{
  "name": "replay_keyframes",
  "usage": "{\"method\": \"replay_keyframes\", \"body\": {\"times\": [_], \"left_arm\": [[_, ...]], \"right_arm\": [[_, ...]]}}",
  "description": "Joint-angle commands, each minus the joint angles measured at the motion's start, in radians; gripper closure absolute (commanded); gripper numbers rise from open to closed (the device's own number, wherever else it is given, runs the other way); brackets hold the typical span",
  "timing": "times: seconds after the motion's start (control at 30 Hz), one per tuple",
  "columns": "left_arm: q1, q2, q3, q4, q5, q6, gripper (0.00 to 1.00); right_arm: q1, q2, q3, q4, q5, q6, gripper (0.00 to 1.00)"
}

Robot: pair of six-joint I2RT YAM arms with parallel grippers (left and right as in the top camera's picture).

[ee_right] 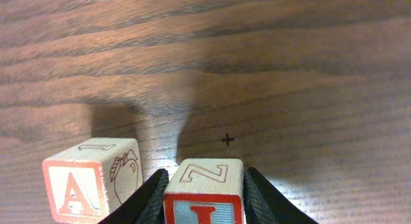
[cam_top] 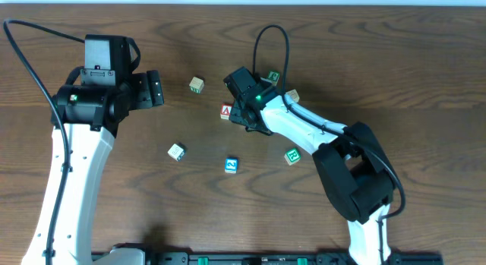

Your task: Spell out Ai2

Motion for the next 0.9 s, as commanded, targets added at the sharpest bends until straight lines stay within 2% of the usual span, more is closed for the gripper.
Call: {"method": "replay_keyframes", "body": {"times": [0.0, 0.2, 0.3, 0.5, 0.87], "left_arm": [[0.005, 0.004, 0.008, 0.000, 0.011, 0.018, 0.04], [0.005, 0.004, 0.008, 0.000, 0.011, 0.018, 0.05], [0.005, 0.003, 0.008, 0.000, 0.011, 0.018, 0.05], [0.005, 0.004, 0.008, 0.000, 0.011, 0.018, 0.05], [0.005, 0.004, 0.008, 0.000, 0.011, 0.018, 0.05]], "right_arm": [[0.005, 0.012, 0.014, 0.003, 0.014, -0.140, 0.64], [-0.014, 0.012, 0.014, 0.003, 0.015, -0.220, 0.71], [-0.025, 0.012, 0.014, 0.007, 0.015, -0.271, 0.67], [-0.047, 0.012, 0.016, 0.022, 0.038, -0.305, 0.69], [-0.056, 0.012, 0.019, 0.071, 0.037, -0.306, 0.68]]}}
